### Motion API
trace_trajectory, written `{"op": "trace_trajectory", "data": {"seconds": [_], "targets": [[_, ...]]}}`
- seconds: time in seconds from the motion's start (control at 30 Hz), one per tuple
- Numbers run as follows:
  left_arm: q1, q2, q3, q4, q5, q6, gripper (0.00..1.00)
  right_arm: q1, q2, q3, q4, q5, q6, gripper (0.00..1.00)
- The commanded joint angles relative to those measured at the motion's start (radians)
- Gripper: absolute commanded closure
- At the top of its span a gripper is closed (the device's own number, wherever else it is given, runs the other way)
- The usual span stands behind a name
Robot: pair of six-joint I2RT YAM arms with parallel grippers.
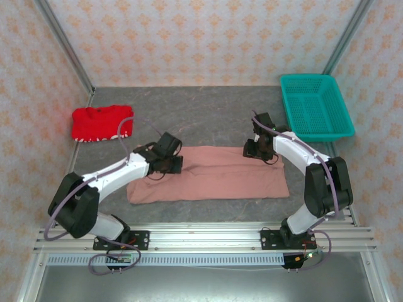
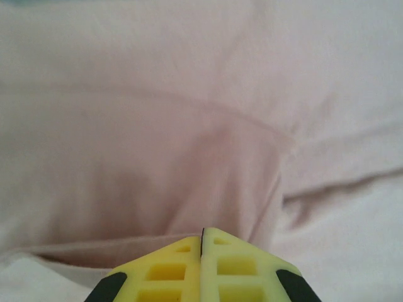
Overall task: Fold the inside-out t-shirt
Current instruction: Smooth out the T-shirt at the center of the table.
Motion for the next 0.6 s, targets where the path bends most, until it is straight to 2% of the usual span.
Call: {"op": "trace_trajectory", "data": {"seconds": [0.0, 0.1, 0.17, 0.27, 0.33, 0.43, 0.57], "targets": [[-0.082, -0.074, -0.088, -0.052, 0.008, -0.115, 0.91, 0.004, -0.031, -0.009, -0.022, 0.035, -0.016, 0.52], [-0.153, -0.144, -0.128, -0.024, 0.082, -0.129, 0.8, 0.004, -0.032, -0.015, -0.016, 0.029, -0.012, 0.52], [-0.161, -0.188, -0.124, -0.029, 0.138, -0.082, 0.7, 0.003, -0.029, -0.013, -0.013, 0.021, -0.008, 0.52], [-0.151, -0.245, -0.091, -0.101, 0.066, 0.006, 0.58, 0.004, -0.033, -0.011, -0.008, 0.011, -0.004, 0.52], [-0.107, -0.271, -0.088, -0.109, 0.02, 0.003, 0.56, 0.007, -0.036, -0.012, -0.006, 0.007, 0.0, 0.52], [0.035, -0.26, -0.082, -0.111, -0.004, -0.03, 0.55, 0.01, -0.039, -0.018, 0.003, 0.001, 0.006, 0.52], [0.192, -0.153, -0.058, -0.047, -0.002, -0.017, 0.55, 0.018, -0.023, -0.018, 0.012, -0.01, 0.012, 0.52]]}}
